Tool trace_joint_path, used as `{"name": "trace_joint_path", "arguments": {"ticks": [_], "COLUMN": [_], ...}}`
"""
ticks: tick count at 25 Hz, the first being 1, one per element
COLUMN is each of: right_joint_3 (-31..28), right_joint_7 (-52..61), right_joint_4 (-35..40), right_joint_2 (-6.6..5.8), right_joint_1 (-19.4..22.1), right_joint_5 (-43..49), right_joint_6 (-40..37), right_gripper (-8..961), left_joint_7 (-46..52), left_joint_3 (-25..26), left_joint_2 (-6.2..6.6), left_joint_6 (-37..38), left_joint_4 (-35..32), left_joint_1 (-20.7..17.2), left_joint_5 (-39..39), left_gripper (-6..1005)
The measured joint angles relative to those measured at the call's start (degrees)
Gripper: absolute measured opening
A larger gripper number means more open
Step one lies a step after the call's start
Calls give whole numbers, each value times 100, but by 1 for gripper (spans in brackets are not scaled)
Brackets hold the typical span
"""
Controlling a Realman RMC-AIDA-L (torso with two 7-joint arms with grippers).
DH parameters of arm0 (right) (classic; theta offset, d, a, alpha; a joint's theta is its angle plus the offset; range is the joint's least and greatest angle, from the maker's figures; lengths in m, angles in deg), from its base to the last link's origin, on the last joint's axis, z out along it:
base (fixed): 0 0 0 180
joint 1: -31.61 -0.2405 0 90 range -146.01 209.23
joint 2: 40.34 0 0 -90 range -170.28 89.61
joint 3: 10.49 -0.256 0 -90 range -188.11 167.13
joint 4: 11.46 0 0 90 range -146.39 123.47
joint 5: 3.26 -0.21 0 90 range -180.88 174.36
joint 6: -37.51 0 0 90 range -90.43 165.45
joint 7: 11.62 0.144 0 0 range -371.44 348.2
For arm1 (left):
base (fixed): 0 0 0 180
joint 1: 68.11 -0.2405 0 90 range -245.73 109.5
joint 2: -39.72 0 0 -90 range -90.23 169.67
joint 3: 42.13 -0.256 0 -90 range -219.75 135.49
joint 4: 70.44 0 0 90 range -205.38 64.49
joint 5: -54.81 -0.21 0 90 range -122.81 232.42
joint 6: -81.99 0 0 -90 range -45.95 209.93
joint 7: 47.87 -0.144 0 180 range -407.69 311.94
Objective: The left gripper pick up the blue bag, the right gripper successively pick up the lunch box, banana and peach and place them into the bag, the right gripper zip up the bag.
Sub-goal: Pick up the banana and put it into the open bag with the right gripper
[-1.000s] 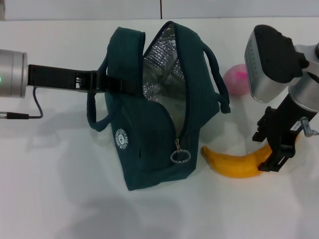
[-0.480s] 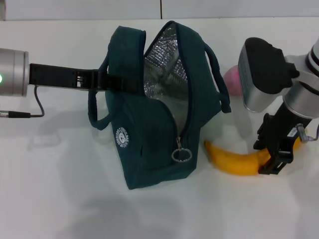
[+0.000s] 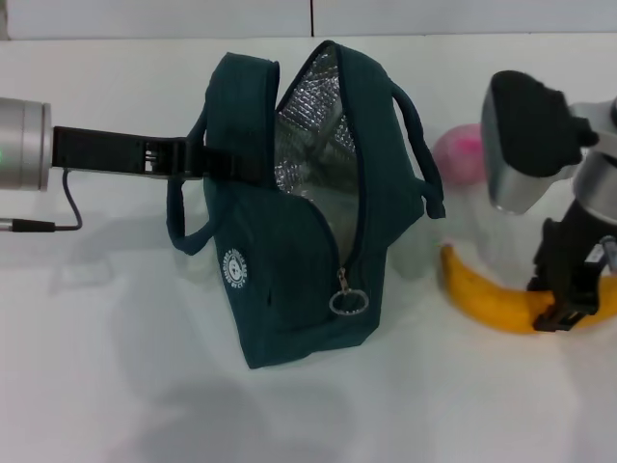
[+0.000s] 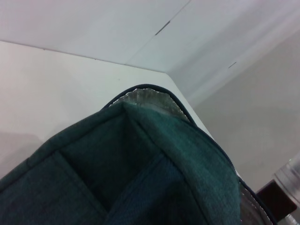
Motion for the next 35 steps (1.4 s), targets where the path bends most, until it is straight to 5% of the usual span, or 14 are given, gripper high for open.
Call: {"name": "trace_joint_path", "arguments": {"ticks": [8,16,20,26,29,35], "right_joint_3": [-1137,-3537,-4532,-4639,-4599,-4503], "right_joint_7": [347,937,871,569,246,-749], "right_joint_4": [406,947,1354,1578,1272,-175], "right_joint_2": [-17,-57,-95,-245,-204,-20], "right_joint_1": [280,190,224,827,991,864], "right_joint_5": [999,1335,136,-3371,-4734,-5738], "right_joint_6": [-270,148,161,233,238,269], "right_gripper": [423,441,449,462,469,482], "left_joint_7": [-6,-14,-15,-17,-18,-19], "left_joint_3": [0,-5,-15,-32,-33,-44], "left_joint_2": [-6,-18,-26,-27,-23,-21], "left_joint_6": [22,24,23,23,23,23], "left_joint_4": [0,0,0,0,0,0], "left_joint_1": [-20,-16,-20,-22,-21,29], "left_joint_5": [8,43,56,60,60,60], "left_gripper": [31,31,31,31,31,31]}}
